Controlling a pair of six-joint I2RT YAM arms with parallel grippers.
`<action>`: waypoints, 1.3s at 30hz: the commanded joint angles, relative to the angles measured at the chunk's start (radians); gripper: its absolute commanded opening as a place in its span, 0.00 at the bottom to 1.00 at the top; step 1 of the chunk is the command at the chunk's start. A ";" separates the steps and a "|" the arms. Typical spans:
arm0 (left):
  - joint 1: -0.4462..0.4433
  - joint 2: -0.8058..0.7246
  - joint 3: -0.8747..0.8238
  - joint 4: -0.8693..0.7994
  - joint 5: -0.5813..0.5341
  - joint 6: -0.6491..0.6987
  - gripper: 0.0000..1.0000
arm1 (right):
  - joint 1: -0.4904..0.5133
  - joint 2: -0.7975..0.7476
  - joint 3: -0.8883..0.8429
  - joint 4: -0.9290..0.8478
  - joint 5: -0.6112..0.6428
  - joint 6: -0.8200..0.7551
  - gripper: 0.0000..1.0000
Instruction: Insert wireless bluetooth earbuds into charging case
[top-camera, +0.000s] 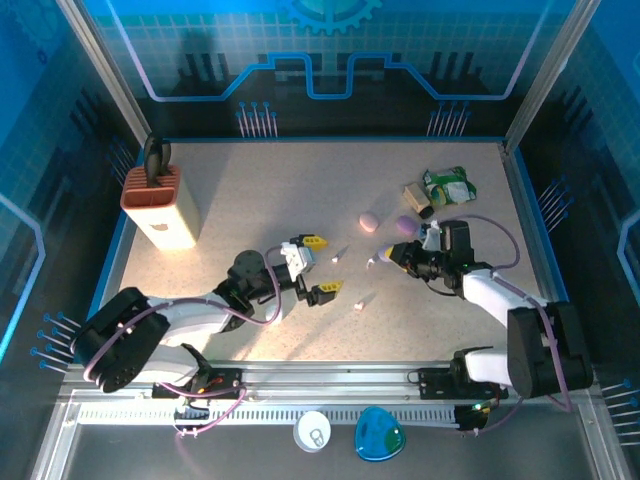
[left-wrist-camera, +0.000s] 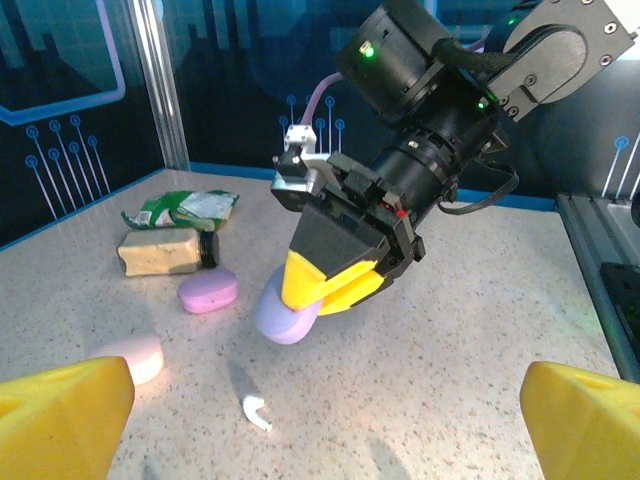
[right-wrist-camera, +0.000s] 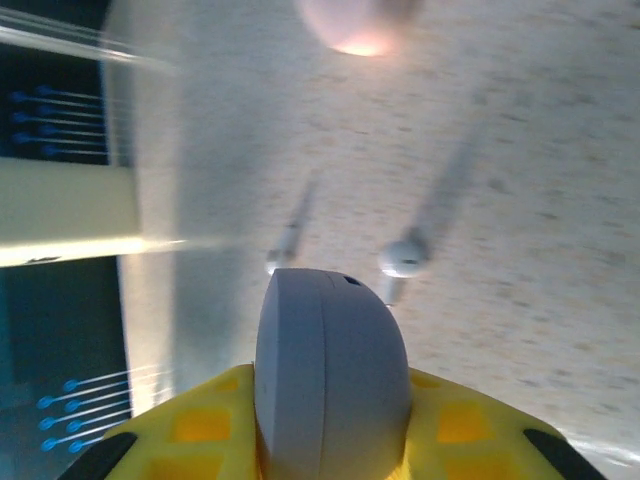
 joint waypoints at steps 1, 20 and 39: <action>-0.007 -0.044 0.004 -0.157 0.022 0.035 0.99 | -0.036 0.056 -0.041 0.018 0.036 -0.052 0.24; -0.020 -0.141 0.129 -0.678 -0.332 -0.119 0.99 | -0.037 -0.168 0.051 -0.301 0.367 -0.289 0.73; -0.023 -0.132 0.351 -1.676 -0.725 -1.056 0.99 | 0.317 -0.078 0.298 -0.443 0.595 -0.432 0.74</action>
